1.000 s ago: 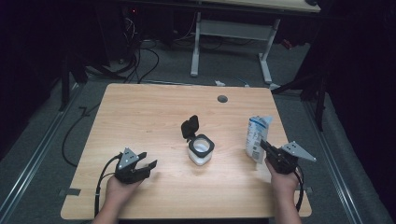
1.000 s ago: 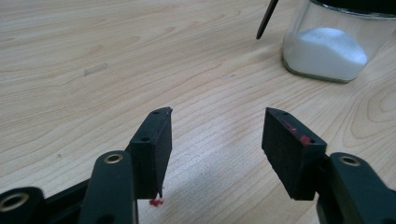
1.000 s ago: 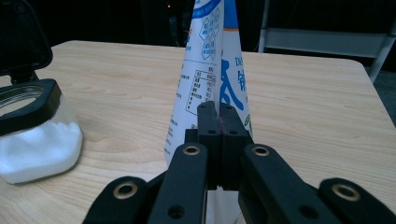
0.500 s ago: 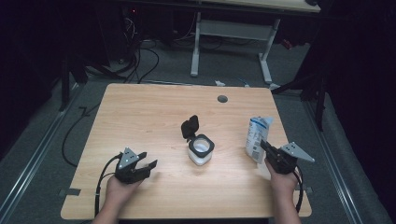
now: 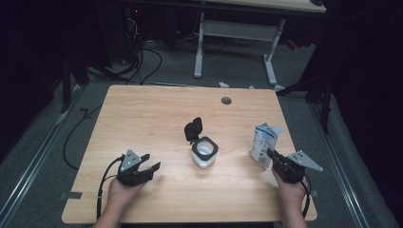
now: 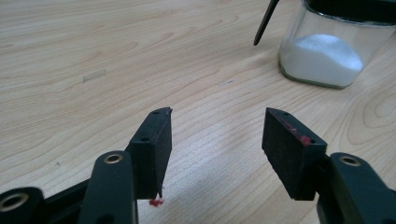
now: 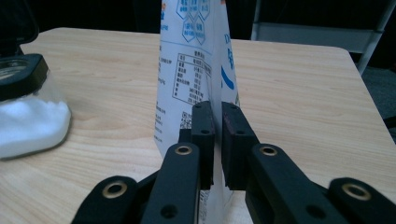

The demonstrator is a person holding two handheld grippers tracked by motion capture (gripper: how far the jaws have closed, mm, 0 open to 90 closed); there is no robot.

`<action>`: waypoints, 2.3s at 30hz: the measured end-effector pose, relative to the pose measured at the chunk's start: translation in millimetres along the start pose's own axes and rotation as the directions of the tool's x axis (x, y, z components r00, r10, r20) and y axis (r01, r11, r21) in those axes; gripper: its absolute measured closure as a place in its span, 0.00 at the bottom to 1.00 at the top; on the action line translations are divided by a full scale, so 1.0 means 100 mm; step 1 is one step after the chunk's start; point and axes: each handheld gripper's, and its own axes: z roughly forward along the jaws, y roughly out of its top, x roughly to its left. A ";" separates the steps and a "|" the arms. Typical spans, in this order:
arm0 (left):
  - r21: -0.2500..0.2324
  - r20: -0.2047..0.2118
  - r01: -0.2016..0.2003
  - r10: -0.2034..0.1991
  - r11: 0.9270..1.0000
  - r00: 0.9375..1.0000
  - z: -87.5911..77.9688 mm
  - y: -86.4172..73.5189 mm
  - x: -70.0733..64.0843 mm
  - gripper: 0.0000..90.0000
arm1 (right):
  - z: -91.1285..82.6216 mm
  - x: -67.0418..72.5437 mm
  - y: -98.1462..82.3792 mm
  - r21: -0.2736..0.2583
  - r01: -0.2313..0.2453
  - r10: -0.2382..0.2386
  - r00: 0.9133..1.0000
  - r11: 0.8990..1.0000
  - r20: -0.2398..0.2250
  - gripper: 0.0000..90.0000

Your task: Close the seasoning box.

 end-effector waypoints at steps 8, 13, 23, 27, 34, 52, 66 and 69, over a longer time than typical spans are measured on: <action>0.001 0.007 -0.009 0.009 1.000 1.000 0.01 0.01 -0.02 0.48 | -0.02 0.03 -0.04 0.009 0.001 -0.001 1.000 1.000 0.011 0.76; 0.000 0.012 -0.006 0.006 1.000 1.000 0.01 0.01 -0.02 0.48 | -0.02 0.04 -0.03 0.010 0.006 -0.007 0.999 1.000 0.036 0.62; 0.007 0.013 -0.008 0.008 1.000 1.000 0.01 0.02 -0.02 0.47 | -0.06 0.04 -0.04 0.027 0.011 -0.013 0.997 1.000 0.071 0.48; 0.020 0.013 -0.015 0.014 1.000 1.000 0.02 0.01 -0.03 0.46 | -0.08 0.05 -0.04 0.027 0.010 -0.012 0.997 1.000 0.077 0.46; 0.017 0.005 0.011 -0.011 1.000 1.000 0.04 0.02 -0.02 0.47 | -0.11 0.11 -0.04 0.031 0.013 -0.015 0.997 0.999 0.078 0.45; 0.043 -0.009 0.007 -0.006 0.999 1.000 0.10 0.03 -0.02 0.46 | -0.26 0.30 0.04 0.005 0.045 -0.045 0.996 0.999 0.083 0.45; 0.042 -0.005 0.008 -0.008 0.999 1.000 0.10 0.03 -0.02 0.46 | -0.33 0.50 0.17 -0.032 0.093 -0.091 0.994 0.995 0.052 0.45; 0.042 -0.008 0.008 -0.008 0.999 1.000 0.10 0.03 -0.02 0.46 | -0.32 0.54 0.17 -0.030 0.097 -0.096 0.995 0.995 0.039 0.46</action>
